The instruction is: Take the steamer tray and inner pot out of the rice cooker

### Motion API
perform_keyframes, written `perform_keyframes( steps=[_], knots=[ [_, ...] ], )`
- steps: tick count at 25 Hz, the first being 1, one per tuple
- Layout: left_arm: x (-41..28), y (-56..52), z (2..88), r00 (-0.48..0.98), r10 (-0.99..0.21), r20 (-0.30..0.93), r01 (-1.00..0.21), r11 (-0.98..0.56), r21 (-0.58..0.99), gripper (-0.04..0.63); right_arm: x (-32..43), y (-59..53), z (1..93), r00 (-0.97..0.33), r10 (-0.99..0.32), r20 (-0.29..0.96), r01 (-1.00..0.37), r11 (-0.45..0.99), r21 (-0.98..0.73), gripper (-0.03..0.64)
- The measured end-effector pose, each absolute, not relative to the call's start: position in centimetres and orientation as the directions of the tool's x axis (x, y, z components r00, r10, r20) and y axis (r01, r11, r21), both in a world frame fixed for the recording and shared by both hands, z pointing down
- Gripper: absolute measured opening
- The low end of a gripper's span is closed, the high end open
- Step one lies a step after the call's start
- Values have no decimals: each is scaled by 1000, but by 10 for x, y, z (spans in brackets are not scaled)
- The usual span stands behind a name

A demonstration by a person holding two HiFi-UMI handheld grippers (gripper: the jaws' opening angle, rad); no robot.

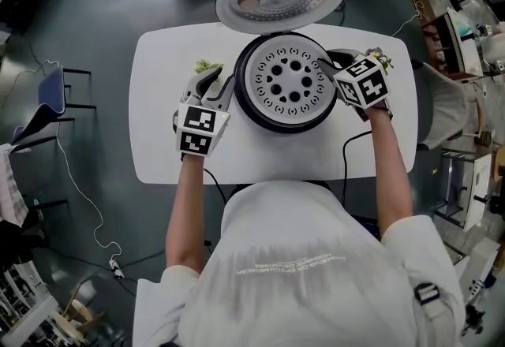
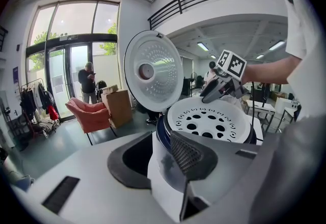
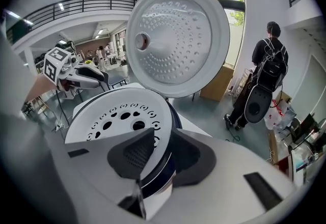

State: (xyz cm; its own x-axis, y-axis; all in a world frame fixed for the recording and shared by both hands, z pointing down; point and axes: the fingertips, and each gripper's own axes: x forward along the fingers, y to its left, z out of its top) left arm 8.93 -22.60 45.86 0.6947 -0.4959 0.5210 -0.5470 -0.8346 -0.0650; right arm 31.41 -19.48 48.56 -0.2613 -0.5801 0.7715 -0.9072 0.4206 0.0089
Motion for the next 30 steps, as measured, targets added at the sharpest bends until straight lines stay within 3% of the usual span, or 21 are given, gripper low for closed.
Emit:
perform_keyframes(
  steps=[7, 18, 30],
  knots=[
    [71, -222, 457, 703, -493, 513, -538, -840, -70, 123, 295, -194, 478, -274, -597, 754, -913, 409, -8, 113],
    [71, -215, 441, 756, -461, 465, -476, -874, -93, 117, 292, -191, 434, -271, -761, 590, -961, 182, -207, 73],
    [69, -203, 418, 848, -351, 397, -337, -935, -108, 115, 287, -149, 380, -127, -885, 447, -958, -8, -287, 57]
  ],
)
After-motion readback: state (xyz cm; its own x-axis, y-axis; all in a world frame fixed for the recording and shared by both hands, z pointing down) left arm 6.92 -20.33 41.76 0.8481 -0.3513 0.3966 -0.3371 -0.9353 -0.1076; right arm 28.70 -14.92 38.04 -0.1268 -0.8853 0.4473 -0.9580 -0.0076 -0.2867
